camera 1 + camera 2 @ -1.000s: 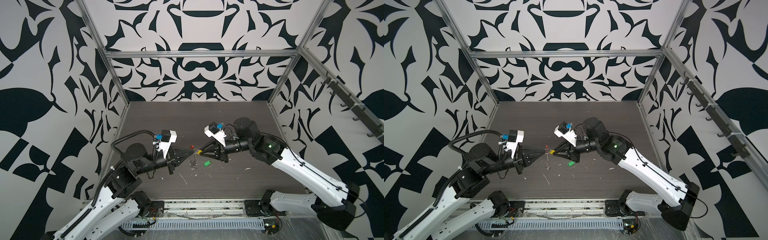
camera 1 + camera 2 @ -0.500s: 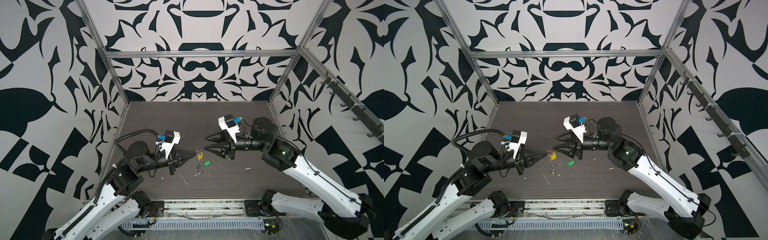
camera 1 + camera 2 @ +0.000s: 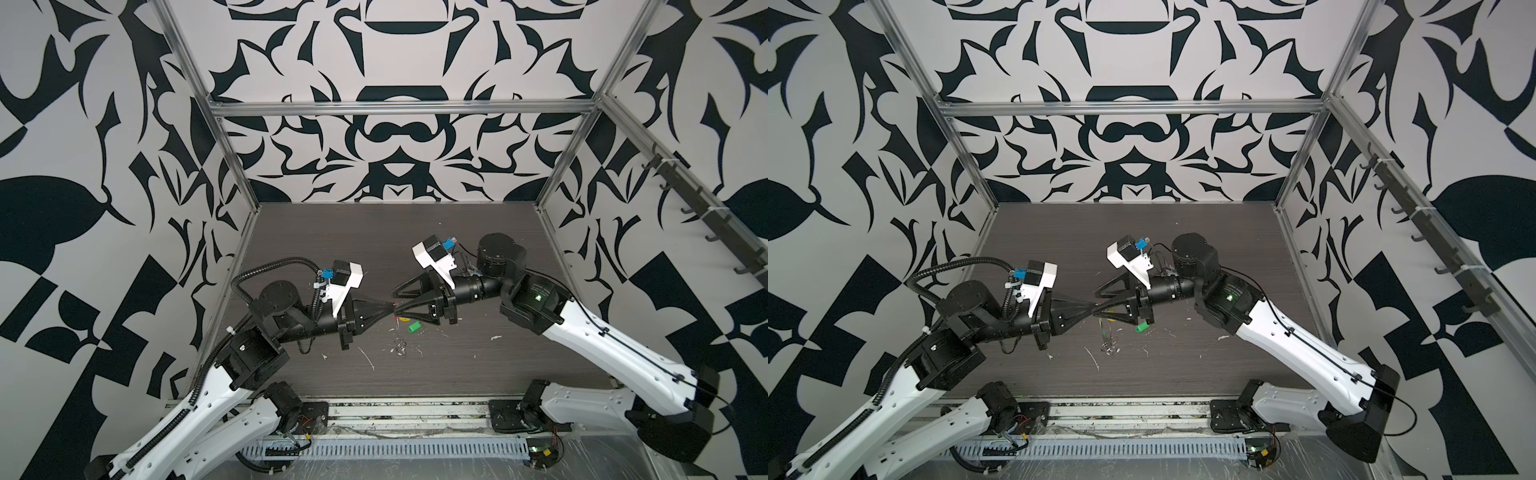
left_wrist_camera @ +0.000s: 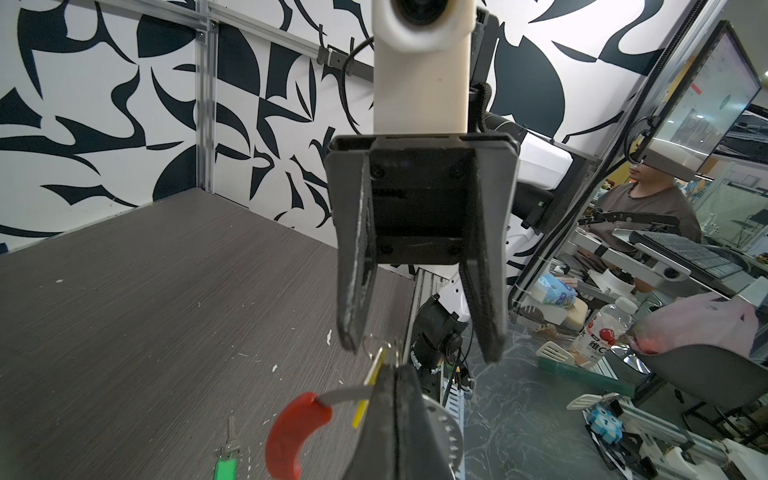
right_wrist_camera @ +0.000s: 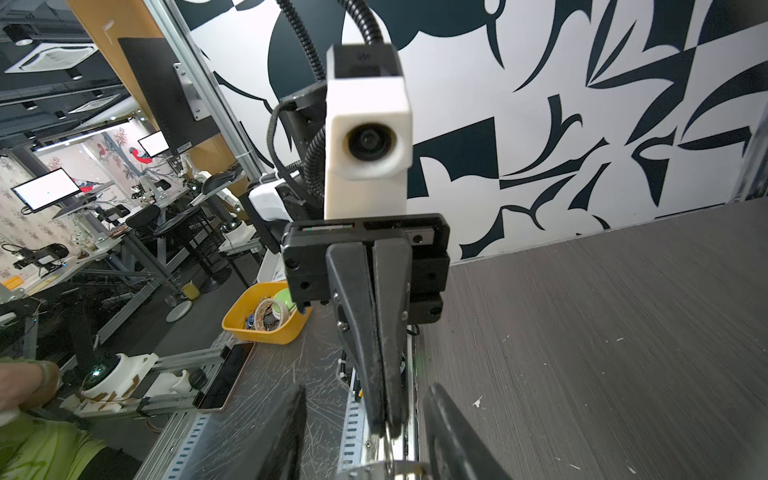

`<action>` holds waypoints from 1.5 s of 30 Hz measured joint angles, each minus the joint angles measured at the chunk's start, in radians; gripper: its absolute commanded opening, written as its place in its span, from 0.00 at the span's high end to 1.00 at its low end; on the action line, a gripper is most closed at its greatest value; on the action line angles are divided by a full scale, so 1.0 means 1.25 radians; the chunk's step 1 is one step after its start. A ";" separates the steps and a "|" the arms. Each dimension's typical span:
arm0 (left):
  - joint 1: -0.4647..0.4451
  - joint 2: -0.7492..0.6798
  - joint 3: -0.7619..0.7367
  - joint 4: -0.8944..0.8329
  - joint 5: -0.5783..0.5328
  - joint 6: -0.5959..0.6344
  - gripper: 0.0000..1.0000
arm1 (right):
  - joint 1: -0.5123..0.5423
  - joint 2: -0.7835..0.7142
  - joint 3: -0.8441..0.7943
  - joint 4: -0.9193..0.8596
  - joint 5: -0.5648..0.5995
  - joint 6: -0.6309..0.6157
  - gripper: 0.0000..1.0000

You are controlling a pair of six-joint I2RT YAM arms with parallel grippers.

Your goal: Remove the keys from the keyring

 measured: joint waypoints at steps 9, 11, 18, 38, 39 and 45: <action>-0.001 -0.007 0.000 0.000 -0.014 0.000 1.00 | 0.008 0.000 -0.020 -0.019 0.009 -0.012 0.66; -0.001 -0.008 0.000 0.000 -0.017 0.000 1.00 | 0.008 0.000 -0.022 -0.024 0.017 -0.014 0.67; -0.001 -0.018 0.000 -0.005 -0.032 0.000 1.00 | 0.008 -0.011 -0.032 -0.037 0.044 -0.018 0.68; -0.001 -0.022 0.000 -0.006 -0.061 0.000 1.00 | 0.008 -0.013 -0.034 -0.055 0.077 -0.037 0.92; -0.001 -0.021 0.000 -0.007 -0.065 0.000 1.00 | 0.008 -0.013 -0.034 -0.055 0.077 -0.036 0.97; -0.001 -0.009 0.000 -0.023 -0.080 0.003 0.72 | 0.008 -0.013 -0.032 -0.083 0.096 -0.035 1.00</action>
